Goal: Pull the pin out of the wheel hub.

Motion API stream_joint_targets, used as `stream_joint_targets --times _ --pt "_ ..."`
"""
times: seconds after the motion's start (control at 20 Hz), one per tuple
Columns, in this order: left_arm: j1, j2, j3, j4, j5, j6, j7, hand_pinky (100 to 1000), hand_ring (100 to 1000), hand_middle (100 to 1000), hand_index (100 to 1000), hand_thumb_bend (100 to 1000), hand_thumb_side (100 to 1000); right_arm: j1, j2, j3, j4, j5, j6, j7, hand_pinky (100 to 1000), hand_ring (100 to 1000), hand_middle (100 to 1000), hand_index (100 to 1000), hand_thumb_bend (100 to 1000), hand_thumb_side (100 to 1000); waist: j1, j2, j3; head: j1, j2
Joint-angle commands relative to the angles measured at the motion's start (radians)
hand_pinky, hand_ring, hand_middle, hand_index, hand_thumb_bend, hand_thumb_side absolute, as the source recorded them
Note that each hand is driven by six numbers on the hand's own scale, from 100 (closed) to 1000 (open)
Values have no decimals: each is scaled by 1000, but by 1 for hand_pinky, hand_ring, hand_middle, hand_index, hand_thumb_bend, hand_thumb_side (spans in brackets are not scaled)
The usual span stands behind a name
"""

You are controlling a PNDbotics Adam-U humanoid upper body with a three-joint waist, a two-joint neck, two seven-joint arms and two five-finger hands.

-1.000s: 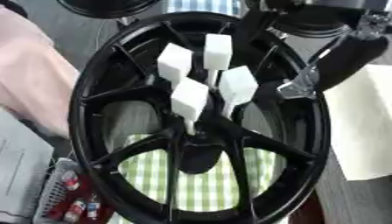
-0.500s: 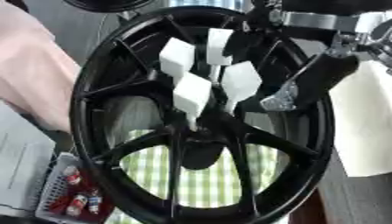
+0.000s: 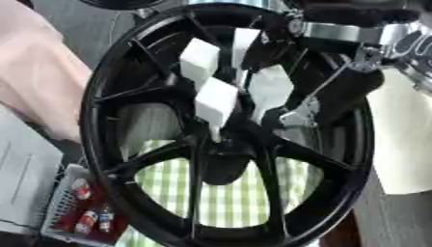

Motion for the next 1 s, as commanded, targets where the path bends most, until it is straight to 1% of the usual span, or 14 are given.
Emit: stream_joint_targets --times 0.05,0.45,0.75,0.9,0.95,1.0 --pt "-8 15 7 -15 -3 1 -2 736 766 713 686 362 725 -3 -25 -18 -11 25 2 -3 798 746 648 757 510 194 4 -12 1 1 -11" --pt "-11 13 4 -15 -4 2 -5 737 766 714 686 359 728 7 -28 -24 -11 24 7 -19 800 748 649 757 507 187 5 -6 3 -5 -23" --pt "-13 10 3 -16 -6 2 -9 738 766 715 686 356 731 22 -30 -28 -11 43 34 -21 801 749 650 756 492 169 4 0 9 -12 -34" --pt "-13 9 3 -16 -7 2 -9 739 767 715 686 355 732 28 -29 -29 -11 53 47 -20 801 748 650 754 469 146 5 2 12 -15 -38" --pt "-13 9 3 -16 -7 2 -9 739 767 716 686 354 732 30 -29 -29 -10 56 50 -19 801 748 649 754 456 124 4 3 12 -15 -40" --pt "-13 9 3 -16 -8 3 -10 739 767 716 686 354 733 32 -28 -29 -8 59 53 -18 801 748 649 754 460 132 4 4 13 -15 -41"
